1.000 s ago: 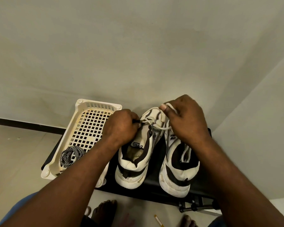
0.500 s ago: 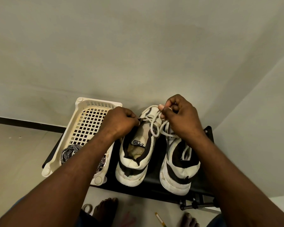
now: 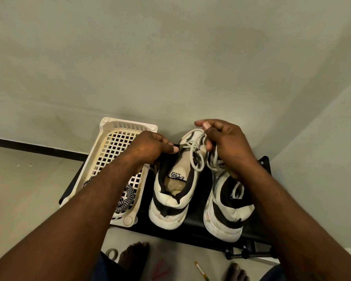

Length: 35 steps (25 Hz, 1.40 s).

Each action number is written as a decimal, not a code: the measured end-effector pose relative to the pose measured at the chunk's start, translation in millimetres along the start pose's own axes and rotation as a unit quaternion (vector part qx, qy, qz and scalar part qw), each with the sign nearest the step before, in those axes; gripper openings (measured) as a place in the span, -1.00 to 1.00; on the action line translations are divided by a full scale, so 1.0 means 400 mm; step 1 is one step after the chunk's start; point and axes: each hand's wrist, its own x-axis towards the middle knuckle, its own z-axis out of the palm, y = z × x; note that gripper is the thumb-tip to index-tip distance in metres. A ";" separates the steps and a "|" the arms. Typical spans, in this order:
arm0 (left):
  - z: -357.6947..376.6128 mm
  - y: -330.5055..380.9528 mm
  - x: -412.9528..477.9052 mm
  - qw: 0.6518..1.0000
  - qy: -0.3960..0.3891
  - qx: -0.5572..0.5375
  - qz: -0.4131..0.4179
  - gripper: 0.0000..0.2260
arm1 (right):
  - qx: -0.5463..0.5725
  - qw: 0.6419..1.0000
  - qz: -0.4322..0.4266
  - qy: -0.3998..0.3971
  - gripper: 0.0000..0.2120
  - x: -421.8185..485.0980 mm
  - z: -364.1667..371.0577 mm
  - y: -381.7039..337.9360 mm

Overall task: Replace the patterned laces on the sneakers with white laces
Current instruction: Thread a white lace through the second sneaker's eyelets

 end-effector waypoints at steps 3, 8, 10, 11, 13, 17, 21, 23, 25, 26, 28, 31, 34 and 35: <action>0.002 0.001 -0.004 1.000 -0.018 0.010 0.012 -0.77 | 0.182 0.980 0.042 -0.065 -0.84 -0.009 0.001 -0.018; 0.012 0.021 -0.021 0.996 0.031 -0.009 0.089 -0.89 | 0.260 0.961 0.023 -0.088 -0.74 -0.012 -0.006 -0.025; 0.014 0.046 -0.029 0.983 0.069 -0.070 0.158 -0.92 | 0.219 0.974 0.016 -0.052 -0.76 -0.012 0.004 -0.018; 0.017 0.058 -0.036 0.979 0.054 -0.089 0.175 -0.88 | 0.222 0.974 0.022 -0.045 -0.77 -0.011 0.010 -0.014; 0.030 0.068 -0.052 0.977 -0.017 -0.109 0.180 -0.83 | 0.258 0.965 0.030 -0.042 -0.80 -0.013 0.020 -0.012; 0.056 0.063 -0.063 0.981 -0.031 -0.080 0.177 -0.83 | 0.171 0.985 0.007 0.030 -0.86 -0.012 0.031 -0.021; 0.022 0.072 -0.057 0.980 -0.032 -0.130 0.149 -0.92 | 0.008 0.978 -0.045 0.205 -0.93 0.003 -0.002 -0.001; 0.006 0.075 -0.063 0.976 -0.058 -0.160 0.137 -0.87 | -0.029 0.970 -0.054 0.236 -0.93 0.012 -0.026 0.005; 0.009 0.080 -0.074 0.981 -0.057 -0.117 0.142 -0.81 | 0.025 0.983 -0.042 0.178 -0.92 0.008 -0.022 0.003; 0.015 0.081 -0.078 0.984 -0.054 -0.089 0.147 -0.80 | 0.052 0.987 -0.034 0.146 -0.91 0.004 -0.013 0.002; 0.027 0.079 -0.079 0.984 -0.056 -0.018 0.165 -0.83 | 0.043 0.991 -0.034 0.121 -0.91 0.002 0.003 0.003; 0.045 0.061 -0.074 0.974 -0.031 0.132 0.184 -0.82 | 0.053 0.992 -0.026 0.110 -0.90 0.006 0.008 0.009; 0.064 0.050 -0.064 0.966 -0.020 0.164 0.199 -0.91 | 0.078 0.993 -0.025 0.084 -0.89 0.003 0.013 0.007; 0.065 0.051 -0.064 0.967 -0.032 0.157 0.198 -0.98 | 0.057 0.993 -0.032 0.101 -0.89 0.004 0.012 0.007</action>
